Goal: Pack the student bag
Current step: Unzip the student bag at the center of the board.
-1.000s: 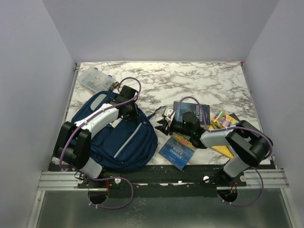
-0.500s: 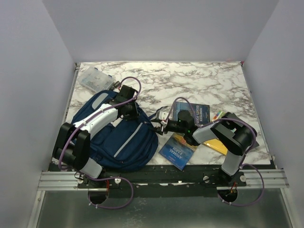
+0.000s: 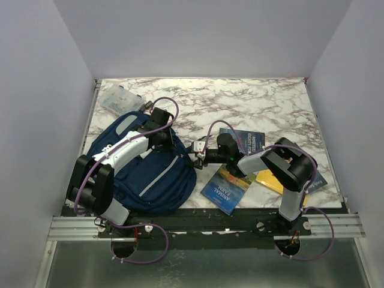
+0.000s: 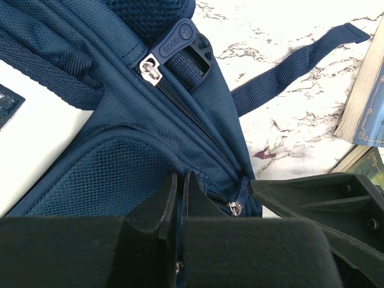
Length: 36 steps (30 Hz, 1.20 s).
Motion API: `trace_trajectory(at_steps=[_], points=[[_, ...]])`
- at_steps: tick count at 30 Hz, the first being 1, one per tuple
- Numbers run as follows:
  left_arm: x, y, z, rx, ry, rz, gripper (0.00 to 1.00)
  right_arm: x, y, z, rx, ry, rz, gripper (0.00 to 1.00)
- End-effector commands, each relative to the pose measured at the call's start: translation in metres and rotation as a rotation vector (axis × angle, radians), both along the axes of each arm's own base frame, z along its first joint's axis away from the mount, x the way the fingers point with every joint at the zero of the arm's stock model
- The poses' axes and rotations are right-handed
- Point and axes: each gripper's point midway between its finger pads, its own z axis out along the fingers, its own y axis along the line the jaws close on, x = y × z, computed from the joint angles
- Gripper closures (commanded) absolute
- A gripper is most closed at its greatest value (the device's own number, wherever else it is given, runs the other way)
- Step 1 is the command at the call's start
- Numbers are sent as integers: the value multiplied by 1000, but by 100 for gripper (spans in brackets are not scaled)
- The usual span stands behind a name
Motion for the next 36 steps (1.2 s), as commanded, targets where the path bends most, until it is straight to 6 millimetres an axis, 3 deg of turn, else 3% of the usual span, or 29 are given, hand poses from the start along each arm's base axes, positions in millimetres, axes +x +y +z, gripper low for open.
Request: trace_trajectory(at_steps=[1,13,19,23,26,33,36], points=[[6,-12,9,-38,-55,-51,100,-3,3,-20,-64,5,70,48],[0,-11,7,-8,-64,-62,100,-1,8,-46,-251,143,278,48],[0,-9,4,3,-62,-49,100,1,8,-52,-301,159,309,64],[3,5,3,39,-72,35,100,6,4,-47,-295,168,221,74],[6,15,4,41,-80,110,100,17,-1,-39,-278,173,90,89],[17,29,13,-7,-100,262,100,8,-16,-7,-201,246,-56,99],[24,27,18,-51,-101,303,100,-3,-11,-2,-198,289,-113,99]])
